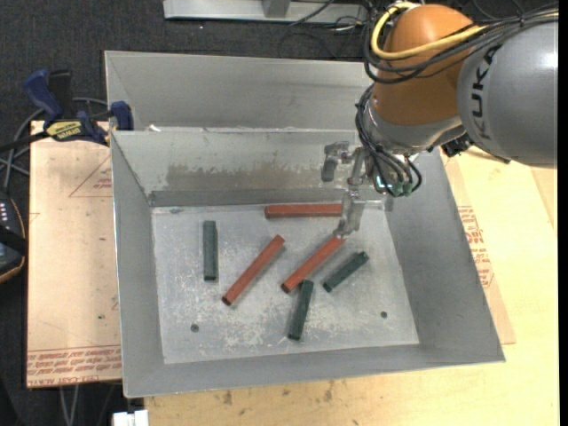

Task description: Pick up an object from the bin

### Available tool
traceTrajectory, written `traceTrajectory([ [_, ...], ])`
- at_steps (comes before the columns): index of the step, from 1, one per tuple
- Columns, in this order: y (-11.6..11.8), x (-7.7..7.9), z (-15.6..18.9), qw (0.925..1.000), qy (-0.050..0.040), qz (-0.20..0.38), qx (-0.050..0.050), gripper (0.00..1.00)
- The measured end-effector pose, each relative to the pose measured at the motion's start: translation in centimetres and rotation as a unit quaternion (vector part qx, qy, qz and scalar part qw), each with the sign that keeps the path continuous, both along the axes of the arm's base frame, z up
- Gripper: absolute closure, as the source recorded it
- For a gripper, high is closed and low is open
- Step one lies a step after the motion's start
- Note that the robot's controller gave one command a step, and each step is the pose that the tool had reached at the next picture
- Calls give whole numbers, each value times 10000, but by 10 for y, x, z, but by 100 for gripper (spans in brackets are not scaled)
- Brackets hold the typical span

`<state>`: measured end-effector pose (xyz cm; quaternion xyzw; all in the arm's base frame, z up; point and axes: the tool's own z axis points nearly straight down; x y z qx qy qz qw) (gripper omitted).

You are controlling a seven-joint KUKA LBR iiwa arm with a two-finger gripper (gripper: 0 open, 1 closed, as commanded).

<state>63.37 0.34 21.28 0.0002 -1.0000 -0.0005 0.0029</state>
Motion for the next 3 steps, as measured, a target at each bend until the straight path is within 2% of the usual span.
traceTrajectory([
  [1,-64,-17,-110,9958,-2,917,0,0],
  [2,-74,-57,-142,9723,-54,2338,4,0],
  [3,-73,-54,-138,9722,-91,2342,-2,100],
])
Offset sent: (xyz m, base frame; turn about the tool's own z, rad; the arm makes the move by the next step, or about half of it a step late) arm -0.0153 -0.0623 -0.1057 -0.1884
